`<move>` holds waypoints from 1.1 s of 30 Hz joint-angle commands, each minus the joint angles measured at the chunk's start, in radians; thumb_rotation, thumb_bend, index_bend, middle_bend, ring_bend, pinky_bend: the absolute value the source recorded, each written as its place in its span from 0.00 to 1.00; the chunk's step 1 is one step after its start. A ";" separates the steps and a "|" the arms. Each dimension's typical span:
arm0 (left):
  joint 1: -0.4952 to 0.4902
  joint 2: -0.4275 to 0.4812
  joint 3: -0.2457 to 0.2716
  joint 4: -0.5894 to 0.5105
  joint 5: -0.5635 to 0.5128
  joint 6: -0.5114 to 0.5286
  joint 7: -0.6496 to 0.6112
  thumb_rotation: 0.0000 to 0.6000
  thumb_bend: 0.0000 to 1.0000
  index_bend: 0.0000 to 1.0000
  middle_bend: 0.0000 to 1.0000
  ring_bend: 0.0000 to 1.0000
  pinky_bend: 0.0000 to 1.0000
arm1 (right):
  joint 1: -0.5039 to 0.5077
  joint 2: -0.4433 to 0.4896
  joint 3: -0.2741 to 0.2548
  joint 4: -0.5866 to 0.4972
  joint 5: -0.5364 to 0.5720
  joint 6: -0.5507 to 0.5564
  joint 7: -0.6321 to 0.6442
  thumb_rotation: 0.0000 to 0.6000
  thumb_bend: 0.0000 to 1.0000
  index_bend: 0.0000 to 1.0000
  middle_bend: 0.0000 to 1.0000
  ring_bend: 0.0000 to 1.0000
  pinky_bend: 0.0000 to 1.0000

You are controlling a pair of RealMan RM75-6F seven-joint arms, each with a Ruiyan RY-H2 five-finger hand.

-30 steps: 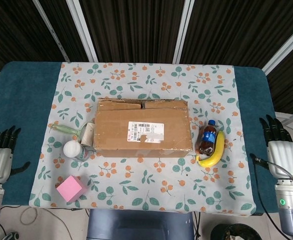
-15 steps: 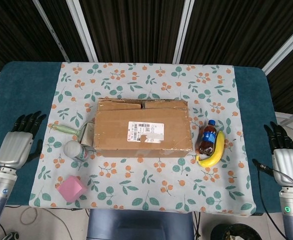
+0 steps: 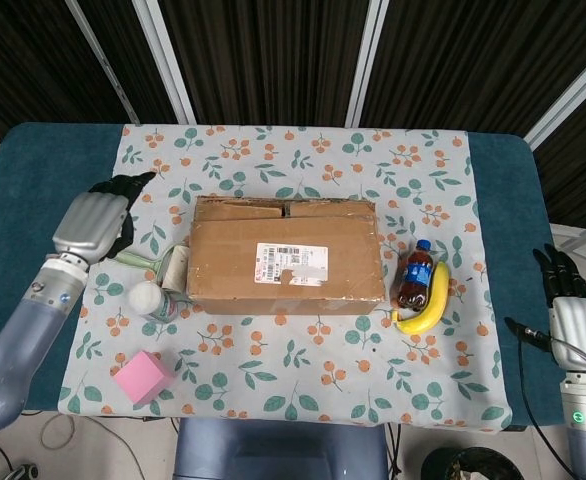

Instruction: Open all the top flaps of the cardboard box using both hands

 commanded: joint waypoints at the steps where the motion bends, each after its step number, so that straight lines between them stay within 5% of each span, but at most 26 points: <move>1: -0.206 -0.025 0.010 0.107 -0.216 -0.120 0.098 1.00 0.96 0.09 0.20 0.15 0.26 | -0.003 0.001 0.005 0.000 0.001 -0.005 0.004 1.00 0.22 0.00 0.00 0.00 0.21; 14: -0.436 -0.139 0.134 0.218 -0.402 -0.150 0.181 1.00 0.98 0.17 0.35 0.27 0.35 | -0.016 0.003 0.026 -0.002 0.002 -0.025 0.021 1.00 0.23 0.00 0.00 0.00 0.21; 33: -0.532 -0.229 0.217 0.284 -0.473 -0.160 0.131 1.00 0.98 0.19 0.38 0.28 0.36 | -0.029 0.005 0.049 -0.006 0.002 -0.043 0.038 1.00 0.23 0.00 0.00 0.00 0.21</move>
